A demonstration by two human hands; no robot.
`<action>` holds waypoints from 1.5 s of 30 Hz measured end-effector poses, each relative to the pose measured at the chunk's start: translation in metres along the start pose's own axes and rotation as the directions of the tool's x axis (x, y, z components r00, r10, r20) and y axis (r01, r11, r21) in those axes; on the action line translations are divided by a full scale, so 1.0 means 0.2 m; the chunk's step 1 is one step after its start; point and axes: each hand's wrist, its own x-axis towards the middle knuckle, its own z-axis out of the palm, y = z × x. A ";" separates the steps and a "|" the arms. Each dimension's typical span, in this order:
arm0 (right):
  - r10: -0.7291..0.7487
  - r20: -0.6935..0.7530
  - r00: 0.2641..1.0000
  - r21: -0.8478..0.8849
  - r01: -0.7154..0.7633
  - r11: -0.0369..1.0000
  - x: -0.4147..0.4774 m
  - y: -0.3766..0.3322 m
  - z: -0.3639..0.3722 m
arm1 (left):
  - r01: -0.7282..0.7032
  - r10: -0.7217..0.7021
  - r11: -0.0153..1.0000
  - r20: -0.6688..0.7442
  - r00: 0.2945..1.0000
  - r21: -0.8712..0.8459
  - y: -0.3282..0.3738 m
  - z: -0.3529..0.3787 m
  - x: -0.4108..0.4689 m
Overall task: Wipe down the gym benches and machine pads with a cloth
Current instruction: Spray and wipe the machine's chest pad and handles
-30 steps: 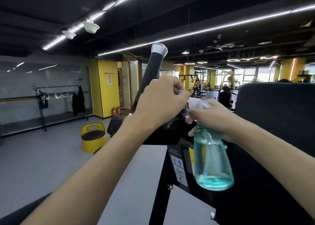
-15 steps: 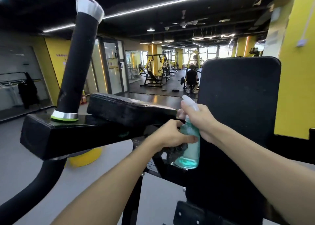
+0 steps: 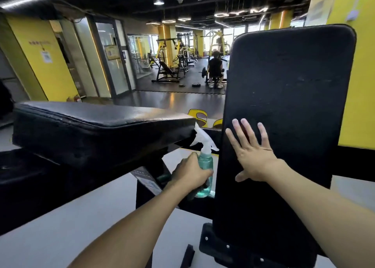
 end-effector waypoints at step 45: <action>0.241 -0.643 0.727 0.761 0.642 0.091 -0.31 -0.46 -0.95 | -0.124 0.072 0.627 -0.101 0.992 -0.769 0.51 -1.10 -0.80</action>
